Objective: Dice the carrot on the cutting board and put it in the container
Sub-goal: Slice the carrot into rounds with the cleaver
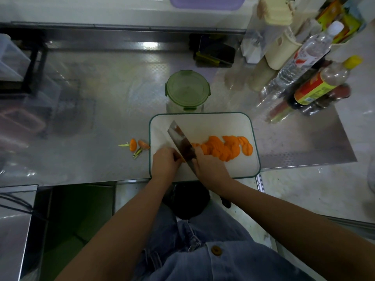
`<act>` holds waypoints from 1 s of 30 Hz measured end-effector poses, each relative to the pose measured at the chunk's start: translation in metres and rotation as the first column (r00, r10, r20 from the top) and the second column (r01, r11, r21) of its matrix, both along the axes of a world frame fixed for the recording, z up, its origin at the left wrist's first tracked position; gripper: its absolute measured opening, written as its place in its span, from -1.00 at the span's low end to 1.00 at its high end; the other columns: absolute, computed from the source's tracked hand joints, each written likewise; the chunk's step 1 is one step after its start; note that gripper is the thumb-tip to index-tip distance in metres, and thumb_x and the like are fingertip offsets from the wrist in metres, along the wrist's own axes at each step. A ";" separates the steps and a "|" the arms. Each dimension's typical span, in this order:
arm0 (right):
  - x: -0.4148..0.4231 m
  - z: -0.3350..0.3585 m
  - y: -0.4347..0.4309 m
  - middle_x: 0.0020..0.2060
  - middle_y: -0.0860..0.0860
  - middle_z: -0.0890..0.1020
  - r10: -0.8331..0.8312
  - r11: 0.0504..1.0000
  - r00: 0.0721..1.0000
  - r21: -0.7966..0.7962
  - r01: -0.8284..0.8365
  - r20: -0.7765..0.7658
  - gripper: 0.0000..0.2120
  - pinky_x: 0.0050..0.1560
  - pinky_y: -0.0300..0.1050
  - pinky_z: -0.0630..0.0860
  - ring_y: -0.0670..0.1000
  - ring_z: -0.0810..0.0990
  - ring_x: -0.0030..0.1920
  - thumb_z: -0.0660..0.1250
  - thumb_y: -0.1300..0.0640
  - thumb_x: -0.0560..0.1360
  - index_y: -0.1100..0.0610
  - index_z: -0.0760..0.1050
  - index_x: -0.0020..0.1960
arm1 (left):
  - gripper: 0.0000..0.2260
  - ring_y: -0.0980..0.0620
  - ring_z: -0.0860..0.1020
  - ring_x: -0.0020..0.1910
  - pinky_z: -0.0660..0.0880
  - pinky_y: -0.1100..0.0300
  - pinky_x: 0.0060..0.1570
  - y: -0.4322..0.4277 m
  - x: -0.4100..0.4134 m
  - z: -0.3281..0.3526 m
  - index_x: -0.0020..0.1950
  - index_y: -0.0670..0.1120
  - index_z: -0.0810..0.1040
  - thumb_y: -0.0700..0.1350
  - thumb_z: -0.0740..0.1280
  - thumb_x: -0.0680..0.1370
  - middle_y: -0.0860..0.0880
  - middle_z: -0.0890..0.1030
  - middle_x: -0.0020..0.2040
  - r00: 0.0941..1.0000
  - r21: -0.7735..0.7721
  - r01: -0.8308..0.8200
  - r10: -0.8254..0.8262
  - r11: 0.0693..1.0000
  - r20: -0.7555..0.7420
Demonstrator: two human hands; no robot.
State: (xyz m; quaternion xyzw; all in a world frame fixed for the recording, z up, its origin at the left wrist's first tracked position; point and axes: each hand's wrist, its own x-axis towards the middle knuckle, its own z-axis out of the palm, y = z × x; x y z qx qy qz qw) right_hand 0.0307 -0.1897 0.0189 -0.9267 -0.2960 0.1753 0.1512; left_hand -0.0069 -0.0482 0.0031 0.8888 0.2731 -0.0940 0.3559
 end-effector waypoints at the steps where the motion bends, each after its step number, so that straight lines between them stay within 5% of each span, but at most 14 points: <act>1: -0.001 0.000 0.001 -0.17 0.10 0.60 0.014 1.000 1.000 -0.010 -0.014 -0.001 -0.64 -0.35 -0.02 0.50 0.07 0.55 -0.32 0.09 0.09 0.63 0.19 0.23 0.37 | -0.90 -0.05 0.59 -0.12 0.43 0.19 -0.12 0.000 0.000 0.000 -0.08 -0.15 0.68 -0.17 0.38 0.50 -0.11 0.67 -0.11 1.000 0.003 -0.002 0.002 1.000 -0.001; 13: -0.005 -0.013 0.010 -0.09 0.13 0.56 -0.015 1.000 0.999 0.014 0.014 0.033 -0.65 -0.33 0.06 0.52 0.14 0.56 -0.21 0.14 0.08 0.61 0.22 0.26 0.34 | -0.87 0.00 0.51 -0.28 0.34 0.21 -0.25 0.001 0.002 -0.004 -0.16 -0.17 0.67 -0.12 0.40 0.48 -0.11 0.64 -0.21 1.000 0.023 0.005 -0.004 1.000 -0.021; 23: 0.023 0.002 -0.015 -0.13 0.22 0.59 -0.182 0.949 0.975 0.238 0.208 -0.130 -0.76 -0.24 -0.06 0.34 0.21 0.55 -0.17 0.15 0.15 0.62 0.29 0.36 0.19 | -0.89 -0.10 0.57 -0.07 0.42 0.15 -0.10 0.001 0.004 -0.007 -0.09 -0.16 0.60 -0.14 0.42 0.45 -0.13 0.62 -0.08 0.998 0.077 0.066 -0.065 0.995 -0.012; 28: 0.035 0.004 -0.049 -0.31 -0.14 0.41 -0.252 0.906 0.930 0.272 0.324 -0.269 -0.79 -0.21 -0.10 0.38 0.00 0.46 -0.24 0.16 0.14 0.61 0.16 0.35 0.23 | -0.86 -0.21 0.49 -0.12 0.41 0.02 -0.21 -0.016 0.012 -0.010 -0.13 -0.17 0.57 -0.15 0.42 0.38 -0.20 0.52 -0.15 0.966 0.387 0.204 -0.248 0.899 0.068; 30: 0.038 0.005 -0.065 -0.30 -0.09 0.42 -0.300 0.899 0.923 0.252 0.359 -0.242 -0.80 -0.24 -0.07 0.42 0.05 0.49 -0.26 0.16 0.11 0.61 0.13 0.34 0.21 | -0.78 -0.20 0.48 -0.15 0.40 0.03 -0.24 -0.029 0.022 -0.007 -0.14 -0.14 0.54 -0.06 0.44 0.32 -0.18 0.50 -0.14 0.934 0.496 0.275 -0.352 0.823 0.067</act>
